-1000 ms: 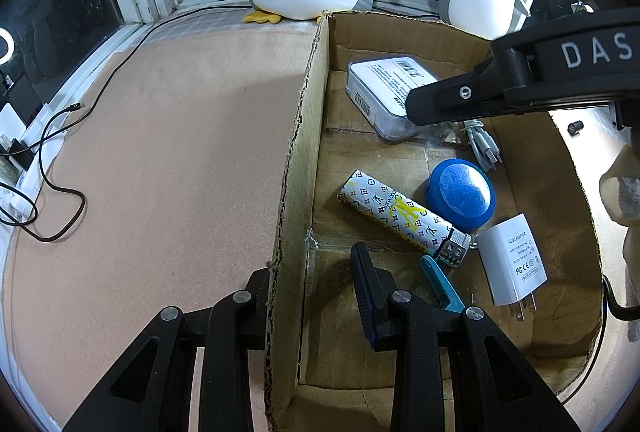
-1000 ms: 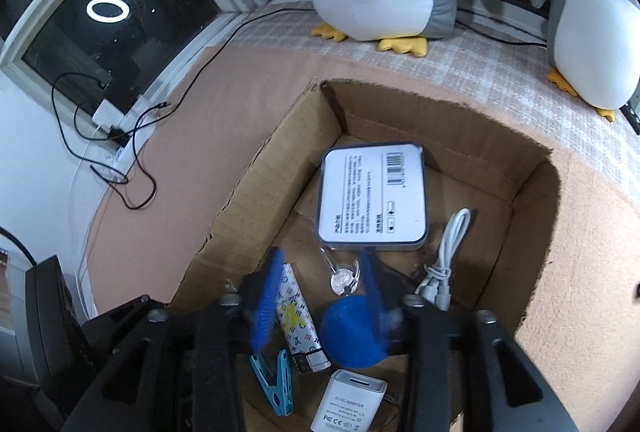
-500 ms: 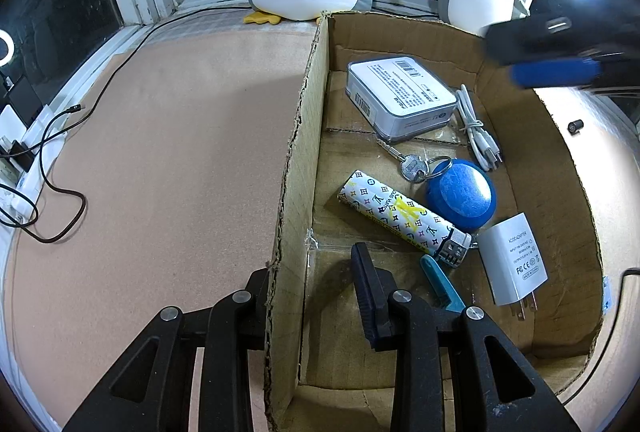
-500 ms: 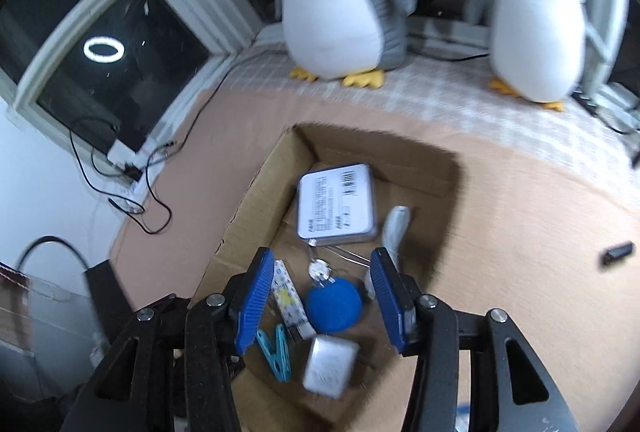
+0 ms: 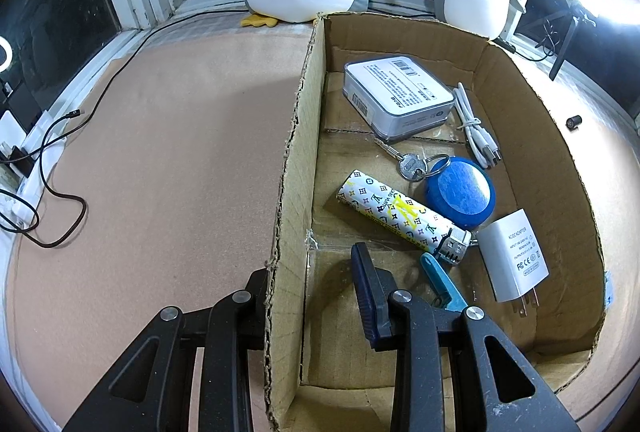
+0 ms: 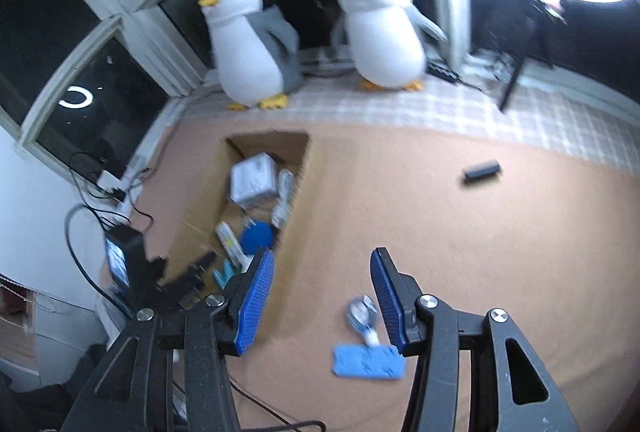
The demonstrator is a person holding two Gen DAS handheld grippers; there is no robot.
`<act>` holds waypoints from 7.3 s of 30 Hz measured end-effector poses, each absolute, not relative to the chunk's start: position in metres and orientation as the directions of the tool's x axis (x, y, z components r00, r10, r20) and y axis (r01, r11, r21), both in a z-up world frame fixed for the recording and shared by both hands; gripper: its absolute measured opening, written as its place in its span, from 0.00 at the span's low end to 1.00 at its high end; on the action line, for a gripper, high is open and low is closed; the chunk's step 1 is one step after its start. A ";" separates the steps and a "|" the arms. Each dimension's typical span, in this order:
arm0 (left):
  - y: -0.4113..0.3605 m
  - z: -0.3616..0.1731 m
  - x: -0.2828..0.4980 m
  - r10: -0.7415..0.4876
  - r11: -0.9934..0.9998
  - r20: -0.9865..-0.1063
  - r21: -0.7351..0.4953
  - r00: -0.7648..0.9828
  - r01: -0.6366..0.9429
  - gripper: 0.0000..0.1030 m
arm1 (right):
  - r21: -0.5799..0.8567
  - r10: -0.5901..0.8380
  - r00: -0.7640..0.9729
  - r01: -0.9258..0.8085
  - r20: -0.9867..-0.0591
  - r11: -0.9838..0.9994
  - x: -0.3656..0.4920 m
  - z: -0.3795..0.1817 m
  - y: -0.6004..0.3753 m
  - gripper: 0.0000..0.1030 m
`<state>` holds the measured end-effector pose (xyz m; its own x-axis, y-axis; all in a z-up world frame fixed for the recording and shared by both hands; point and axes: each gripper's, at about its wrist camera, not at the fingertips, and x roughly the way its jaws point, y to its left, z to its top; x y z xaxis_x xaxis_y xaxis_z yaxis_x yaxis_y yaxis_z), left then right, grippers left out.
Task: Organize rigid objects
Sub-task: 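Reach the right tool to the blue sanitizer bottle and grasp it, then carry the blue sanitizer bottle into the box and release it, then reach the right tool to the blue phone stand and grasp it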
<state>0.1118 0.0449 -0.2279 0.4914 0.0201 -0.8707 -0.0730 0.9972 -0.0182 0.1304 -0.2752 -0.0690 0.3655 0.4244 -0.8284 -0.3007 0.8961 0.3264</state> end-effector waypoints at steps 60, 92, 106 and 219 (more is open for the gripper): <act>0.042 -0.228 0.109 0.032 0.997 -0.868 -0.005 0.495 -0.073 0.32 | 0.048 0.175 0.260 -0.430 -0.950 0.901 0.127 -0.186 -0.216 0.27; 0.042 -0.227 0.109 0.030 0.997 -0.868 -0.008 0.496 -0.075 0.32 | 0.093 0.325 0.335 -0.556 -0.885 0.826 0.182 -0.136 -0.086 0.27; 0.042 -0.227 0.109 0.032 0.997 -0.868 -0.006 0.496 -0.075 0.32 | 0.077 0.306 0.339 -0.548 -0.890 0.833 0.195 -0.148 -0.079 0.28; 0.056 -0.229 0.104 -0.027 0.998 -0.862 -0.055 0.506 -0.041 0.34 | 0.087 0.130 0.202 -0.211 -0.971 0.974 0.129 -0.204 -0.224 0.32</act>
